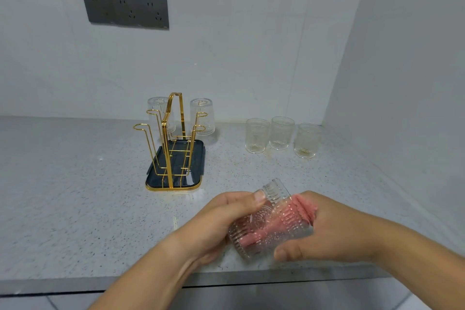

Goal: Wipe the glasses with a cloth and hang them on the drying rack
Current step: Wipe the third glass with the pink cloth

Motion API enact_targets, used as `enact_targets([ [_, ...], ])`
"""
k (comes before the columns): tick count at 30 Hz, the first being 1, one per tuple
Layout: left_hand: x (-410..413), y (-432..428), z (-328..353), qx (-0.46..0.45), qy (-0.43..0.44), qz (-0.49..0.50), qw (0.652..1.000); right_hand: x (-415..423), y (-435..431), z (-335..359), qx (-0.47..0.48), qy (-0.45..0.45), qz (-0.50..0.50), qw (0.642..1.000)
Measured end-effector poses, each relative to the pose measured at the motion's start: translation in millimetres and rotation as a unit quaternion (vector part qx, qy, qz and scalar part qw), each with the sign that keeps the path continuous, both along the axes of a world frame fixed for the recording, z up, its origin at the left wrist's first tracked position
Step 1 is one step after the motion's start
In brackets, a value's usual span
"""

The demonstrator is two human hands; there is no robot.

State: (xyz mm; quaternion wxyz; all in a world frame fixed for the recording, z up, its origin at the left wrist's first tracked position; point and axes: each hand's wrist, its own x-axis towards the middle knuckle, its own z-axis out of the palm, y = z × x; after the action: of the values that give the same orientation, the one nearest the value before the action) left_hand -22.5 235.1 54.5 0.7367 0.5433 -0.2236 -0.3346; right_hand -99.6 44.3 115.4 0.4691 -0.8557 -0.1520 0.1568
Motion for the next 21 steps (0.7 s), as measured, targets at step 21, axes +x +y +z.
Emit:
enact_targets([
  [21, -11, -2, -6, 0.075, -0.097, 0.089, 0.988, 5, 2, -34, 0.255, 0.081, -0.088, 0.959],
])
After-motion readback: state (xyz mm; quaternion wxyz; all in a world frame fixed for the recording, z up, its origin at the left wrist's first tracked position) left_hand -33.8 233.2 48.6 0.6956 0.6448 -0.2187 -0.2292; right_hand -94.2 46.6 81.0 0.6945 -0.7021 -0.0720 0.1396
